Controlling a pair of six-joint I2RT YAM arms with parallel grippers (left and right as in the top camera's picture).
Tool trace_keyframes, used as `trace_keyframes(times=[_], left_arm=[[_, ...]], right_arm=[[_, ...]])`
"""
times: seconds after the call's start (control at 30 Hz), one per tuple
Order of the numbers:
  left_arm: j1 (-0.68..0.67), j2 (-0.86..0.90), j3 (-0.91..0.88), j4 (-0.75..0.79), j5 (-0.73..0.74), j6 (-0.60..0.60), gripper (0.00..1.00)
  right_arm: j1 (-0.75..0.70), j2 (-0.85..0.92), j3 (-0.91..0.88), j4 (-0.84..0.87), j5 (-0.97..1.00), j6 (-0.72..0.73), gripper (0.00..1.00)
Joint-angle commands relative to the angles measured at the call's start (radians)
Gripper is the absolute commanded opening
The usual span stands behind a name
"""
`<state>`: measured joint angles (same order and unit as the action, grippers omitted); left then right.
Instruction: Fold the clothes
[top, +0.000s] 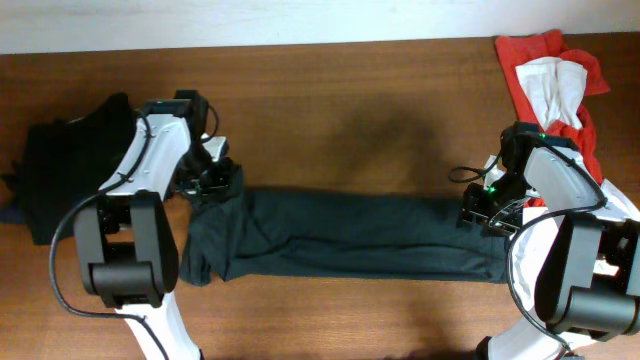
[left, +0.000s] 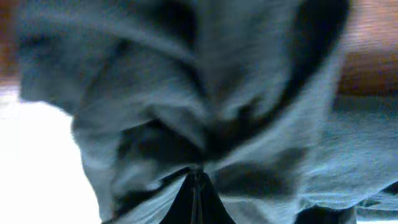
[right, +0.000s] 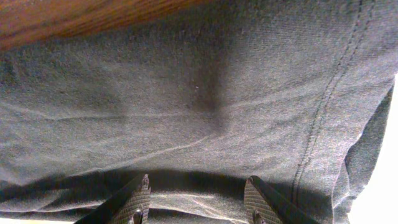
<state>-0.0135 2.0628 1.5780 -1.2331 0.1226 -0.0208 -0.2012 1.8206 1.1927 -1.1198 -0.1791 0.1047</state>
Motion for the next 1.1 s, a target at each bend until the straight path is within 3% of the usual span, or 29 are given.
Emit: trace_keyframes(times=[0.0,0.03,0.07,0.1,0.13,0.27,0.4,0.47,0.5,0.63,0.77,0.93,1.07], left_arm=[[0.048,-0.042,0.007,-0.005,0.157,0.014,0.0],[0.047,-0.049,0.007,-0.001,0.209,0.06,0.1],[0.042,-0.051,0.007,0.008,0.218,0.076,0.46],[0.037,-0.05,0.006,0.017,0.211,0.076,0.55],[0.034,-0.047,0.006,0.027,0.211,0.079,0.6],[-0.006,-0.046,0.006,0.071,0.21,0.079,0.62],[-0.047,-0.019,0.005,0.079,0.103,0.055,0.67],[-0.056,-0.002,-0.007,0.077,0.068,0.055,0.66],[-0.058,0.004,-0.014,0.074,0.063,0.055,0.6],[-0.056,-0.003,-0.002,0.052,0.022,0.038,0.01],[-0.034,-0.033,0.039,0.0,-0.098,-0.046,0.0],[0.045,-0.056,0.039,-0.134,-0.193,-0.325,0.0],[0.111,-0.056,0.027,-0.198,-0.213,-0.372,0.0]], right_arm=[[0.005,0.008,-0.005,0.003,-0.009,0.0,0.53],[0.005,0.008,-0.005,0.006,-0.009,0.0,0.53],[0.005,0.008,-0.005,0.006,-0.009,0.0,0.53],[0.005,0.008,-0.005,0.006,-0.009,0.0,0.53],[0.005,0.008,-0.005,0.006,-0.009,0.0,0.53],[0.005,0.008,-0.005,0.006,-0.009,0.0,0.53],[0.005,0.008,-0.005,0.005,-0.009,0.0,0.53],[0.005,0.008,-0.005,0.004,-0.008,0.0,0.53],[0.005,0.008,-0.005,0.002,-0.008,0.0,0.53],[0.005,0.008,-0.005,0.002,-0.008,0.0,0.53],[0.005,0.008,-0.005,0.002,-0.008,0.0,0.53],[0.005,0.008,-0.005,0.002,0.0,0.0,0.53],[0.005,0.008,-0.005,-0.005,0.007,0.0,0.54]])
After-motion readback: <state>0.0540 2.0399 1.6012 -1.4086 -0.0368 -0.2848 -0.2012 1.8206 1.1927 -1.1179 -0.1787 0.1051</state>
